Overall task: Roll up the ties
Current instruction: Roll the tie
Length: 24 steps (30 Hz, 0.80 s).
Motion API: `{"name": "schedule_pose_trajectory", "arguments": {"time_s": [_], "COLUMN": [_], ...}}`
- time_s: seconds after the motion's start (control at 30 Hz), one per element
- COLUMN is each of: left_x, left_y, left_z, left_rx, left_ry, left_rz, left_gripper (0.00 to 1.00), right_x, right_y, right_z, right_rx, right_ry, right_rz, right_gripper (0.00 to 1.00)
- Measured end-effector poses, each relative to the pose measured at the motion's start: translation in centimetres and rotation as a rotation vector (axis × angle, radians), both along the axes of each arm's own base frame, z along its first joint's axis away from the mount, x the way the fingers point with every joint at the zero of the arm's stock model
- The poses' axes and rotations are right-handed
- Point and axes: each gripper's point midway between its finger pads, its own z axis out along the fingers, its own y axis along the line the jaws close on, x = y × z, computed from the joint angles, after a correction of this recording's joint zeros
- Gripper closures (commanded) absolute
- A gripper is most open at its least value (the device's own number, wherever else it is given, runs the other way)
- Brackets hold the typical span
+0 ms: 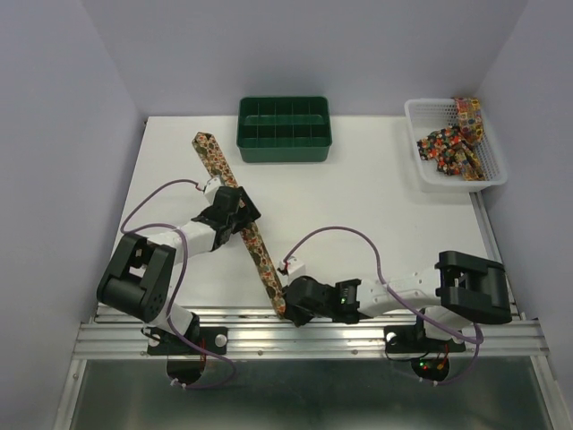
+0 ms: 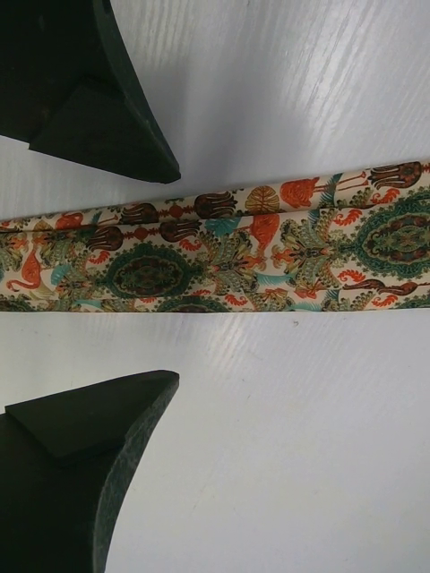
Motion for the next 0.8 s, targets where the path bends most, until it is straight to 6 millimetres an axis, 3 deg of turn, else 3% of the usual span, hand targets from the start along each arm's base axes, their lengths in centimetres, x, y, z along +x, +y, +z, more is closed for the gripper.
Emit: {"name": "schedule_pose_trajectory", "arguments": {"time_s": [0.27, 0.53, 0.67, 0.8], "left_x": [-1.4, -3.9, -4.8, -6.0], "left_y": [-1.8, -2.7, -3.6, -6.6], "left_z": [0.6, 4.3, 3.8, 2.6], "left_rx": [-0.025, -0.108, -0.138, -0.181], "left_ry": [0.011, -0.08, -0.072, -0.036], "left_rz": [-0.078, -0.127, -0.162, -0.265], "left_gripper": [0.01, 0.01, 0.01, 0.01], "right_x": [1.5, 2.1, 3.5, 4.3], "right_y": [-1.2, 0.2, 1.5, 1.2], "right_z": [1.1, 4.6, 6.7, 6.2], "right_rx": [-0.006, 0.048, 0.094, 0.076], "right_ry": [0.006, 0.002, -0.008, 0.008], "right_rz": [-0.052, -0.015, -0.026, -0.041], "right_gripper": [0.99, 0.99, 0.99, 0.99]}}
